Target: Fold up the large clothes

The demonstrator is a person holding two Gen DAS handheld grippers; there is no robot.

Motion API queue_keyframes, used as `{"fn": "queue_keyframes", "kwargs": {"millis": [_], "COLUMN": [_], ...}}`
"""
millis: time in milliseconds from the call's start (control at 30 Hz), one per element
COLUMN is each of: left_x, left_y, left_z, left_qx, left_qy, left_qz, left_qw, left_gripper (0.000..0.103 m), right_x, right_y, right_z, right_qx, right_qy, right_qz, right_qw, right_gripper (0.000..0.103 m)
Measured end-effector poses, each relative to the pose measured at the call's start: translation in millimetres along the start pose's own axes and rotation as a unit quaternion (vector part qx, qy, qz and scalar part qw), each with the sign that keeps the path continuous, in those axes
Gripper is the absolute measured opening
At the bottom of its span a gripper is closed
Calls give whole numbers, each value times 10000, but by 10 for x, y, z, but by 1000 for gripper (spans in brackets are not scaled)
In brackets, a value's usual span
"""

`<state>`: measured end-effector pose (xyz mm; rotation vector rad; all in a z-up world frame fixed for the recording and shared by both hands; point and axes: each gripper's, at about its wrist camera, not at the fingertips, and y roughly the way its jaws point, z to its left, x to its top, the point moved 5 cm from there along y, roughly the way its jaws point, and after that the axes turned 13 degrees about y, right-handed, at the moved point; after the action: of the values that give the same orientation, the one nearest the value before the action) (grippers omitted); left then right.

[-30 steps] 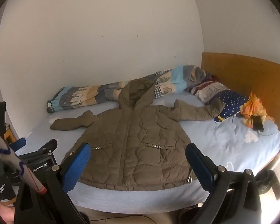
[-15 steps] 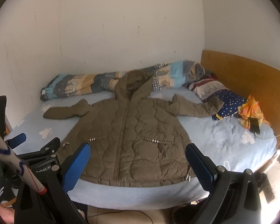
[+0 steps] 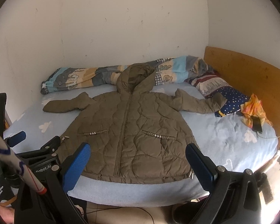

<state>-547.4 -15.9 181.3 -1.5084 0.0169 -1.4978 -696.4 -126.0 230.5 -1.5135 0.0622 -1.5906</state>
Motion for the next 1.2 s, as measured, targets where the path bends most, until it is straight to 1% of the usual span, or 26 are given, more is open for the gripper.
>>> {"fn": "queue_keyframes", "kwargs": {"millis": [333, 400, 600, 833, 900, 1000, 1100, 1200], "left_x": [-24, -21, -39, -64, -29, 120, 409, 745], "left_y": [27, 39, 79, 255, 347, 515, 787, 1185], "left_z": [-8, 0, -14, -48, -22, 23, 109, 114], "left_qx": [5, -4, -6, -56, 5, 56, 164, 207], "left_qy": [13, 16, 45, 111, 151, 166, 246, 339], "left_qz": [51, 63, 112, 276, 277, 266, 198, 215], "left_qw": [10000, 10000, 9999, 9995, 9995, 9995, 9994, 9990], "left_gripper": [103, 103, 103, 103, 103, 103, 103, 103], "right_x": [-31, -50, -71, -90, -92, -48, 52, 191], "right_y": [41, 74, 140, 300, 379, 545, 766, 987], "right_z": [-13, -31, -49, -90, -111, -225, -410, -645], "right_qx": [-50, -56, -67, -103, -94, -101, -108, -100], "right_qy": [45, -58, -96, -63, -8, 202, 457, 826], "right_qz": [127, 88, 121, 268, 348, 501, 677, 830], "right_qw": [9999, 9999, 9999, 9996, 9994, 9985, 9966, 9931], "right_gripper": [103, 103, 103, 103, 103, 103, 103, 103]}}
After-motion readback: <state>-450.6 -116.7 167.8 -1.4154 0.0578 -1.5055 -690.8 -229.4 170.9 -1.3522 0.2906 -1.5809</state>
